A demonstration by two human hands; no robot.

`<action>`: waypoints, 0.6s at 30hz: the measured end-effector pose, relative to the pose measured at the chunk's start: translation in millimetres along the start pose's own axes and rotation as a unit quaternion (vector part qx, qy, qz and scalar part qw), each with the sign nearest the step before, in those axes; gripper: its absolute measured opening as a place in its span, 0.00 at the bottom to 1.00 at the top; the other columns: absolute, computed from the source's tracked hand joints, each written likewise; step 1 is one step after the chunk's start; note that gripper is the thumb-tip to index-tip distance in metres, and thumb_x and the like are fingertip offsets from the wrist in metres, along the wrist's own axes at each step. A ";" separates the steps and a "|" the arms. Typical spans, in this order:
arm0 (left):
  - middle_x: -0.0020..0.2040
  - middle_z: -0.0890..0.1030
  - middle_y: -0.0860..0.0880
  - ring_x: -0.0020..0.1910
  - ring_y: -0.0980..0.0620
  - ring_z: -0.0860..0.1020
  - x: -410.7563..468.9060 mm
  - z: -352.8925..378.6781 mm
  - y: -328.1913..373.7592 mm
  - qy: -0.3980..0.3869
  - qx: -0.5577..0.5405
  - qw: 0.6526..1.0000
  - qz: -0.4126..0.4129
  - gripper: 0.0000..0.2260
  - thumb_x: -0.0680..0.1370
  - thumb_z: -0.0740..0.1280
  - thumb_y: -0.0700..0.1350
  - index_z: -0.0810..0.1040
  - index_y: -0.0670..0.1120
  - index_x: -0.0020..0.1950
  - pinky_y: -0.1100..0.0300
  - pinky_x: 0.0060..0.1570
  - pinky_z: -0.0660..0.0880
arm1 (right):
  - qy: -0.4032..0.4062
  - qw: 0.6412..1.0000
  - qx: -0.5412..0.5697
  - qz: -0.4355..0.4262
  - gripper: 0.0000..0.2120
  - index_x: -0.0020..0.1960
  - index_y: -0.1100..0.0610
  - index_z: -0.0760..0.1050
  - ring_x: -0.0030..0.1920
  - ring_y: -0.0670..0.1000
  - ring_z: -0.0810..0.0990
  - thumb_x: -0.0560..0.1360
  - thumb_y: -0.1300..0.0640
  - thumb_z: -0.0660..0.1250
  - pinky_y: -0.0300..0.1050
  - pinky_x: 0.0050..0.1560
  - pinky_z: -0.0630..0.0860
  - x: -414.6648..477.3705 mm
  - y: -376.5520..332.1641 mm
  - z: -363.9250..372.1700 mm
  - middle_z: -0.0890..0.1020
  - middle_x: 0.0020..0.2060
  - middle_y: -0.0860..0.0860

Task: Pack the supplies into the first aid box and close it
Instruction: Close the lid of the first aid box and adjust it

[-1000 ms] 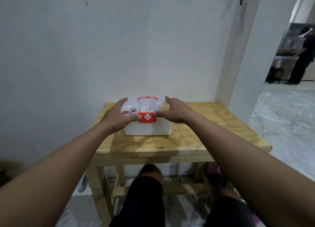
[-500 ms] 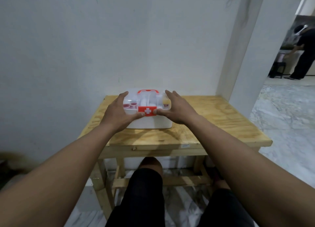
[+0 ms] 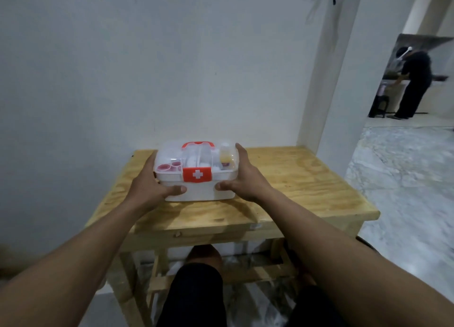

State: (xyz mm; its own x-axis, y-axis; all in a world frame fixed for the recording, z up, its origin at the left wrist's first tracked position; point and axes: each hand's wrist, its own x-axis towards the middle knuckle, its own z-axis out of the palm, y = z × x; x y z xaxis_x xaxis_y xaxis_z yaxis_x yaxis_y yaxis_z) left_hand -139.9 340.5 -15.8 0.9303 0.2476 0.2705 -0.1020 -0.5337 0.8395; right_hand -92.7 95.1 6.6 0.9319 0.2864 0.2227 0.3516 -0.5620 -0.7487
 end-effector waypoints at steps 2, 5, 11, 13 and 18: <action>0.69 0.76 0.49 0.64 0.45 0.76 3.2 3.3 1.7 -0.006 -0.011 1.000 0.010 0.46 0.63 0.84 0.49 0.64 0.54 0.75 0.45 0.60 0.78 | 0.008 1.000 0.009 0.003 0.51 0.78 0.51 0.50 0.66 0.57 0.75 0.67 0.57 0.80 0.53 0.59 0.76 3.4 2.4 0.5 0.73 0.68 0.51; 0.68 0.76 0.49 0.63 0.46 0.77 8.2 8.5 2.7 -0.010 -0.016 1.000 0.023 0.44 0.64 0.83 0.48 0.65 0.54 0.75 0.47 0.58 0.79 | 0.013 1.000 0.011 0.001 0.45 0.75 0.51 0.58 0.64 0.55 0.76 0.66 0.57 0.80 0.48 0.54 0.76 8.4 7.0 -3.2 0.73 0.64 0.48; 0.64 0.77 0.52 0.60 0.50 0.76 22.2 22.9 15.9 -0.005 -0.028 0.999 0.042 0.42 0.64 0.83 0.44 0.66 0.53 0.74 0.61 0.48 0.75 | 0.015 1.000 0.004 -0.005 0.42 0.72 0.49 0.62 0.60 0.52 0.76 0.64 0.55 0.81 0.51 0.56 0.78 27.9 22.6 -20.3 0.74 0.58 0.44; 0.64 0.77 0.53 0.59 0.50 0.76 31.8 29.1 22.8 -0.007 -0.027 0.999 0.041 0.42 0.64 0.83 0.44 0.67 0.53 0.73 0.61 0.47 0.74 | 0.017 1.000 -0.006 -0.004 0.42 0.71 0.48 0.63 0.60 0.51 0.76 0.63 0.53 0.81 0.54 0.57 0.78 39.1 27.5 -28.3 0.74 0.58 0.43; 0.61 0.78 0.55 0.58 0.51 0.77 67.7 46.4 37.0 -0.004 -0.018 0.999 0.045 0.42 0.63 0.84 0.45 0.67 0.53 0.72 0.57 0.50 0.75 | 0.021 1.000 -0.023 0.002 0.41 0.70 0.48 0.64 0.59 0.51 0.76 0.62 0.51 0.81 0.54 0.58 0.78 77.2 40.4 -49.0 0.75 0.59 0.43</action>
State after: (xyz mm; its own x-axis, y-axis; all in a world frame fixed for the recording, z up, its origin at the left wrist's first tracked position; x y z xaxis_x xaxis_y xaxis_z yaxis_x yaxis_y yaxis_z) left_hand -64.3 300.0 11.8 0.9195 0.1941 0.3418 -0.1973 -0.5241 0.8285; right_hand -2.2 56.4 24.2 0.9358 0.2515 0.2470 0.3509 -0.5986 -0.7201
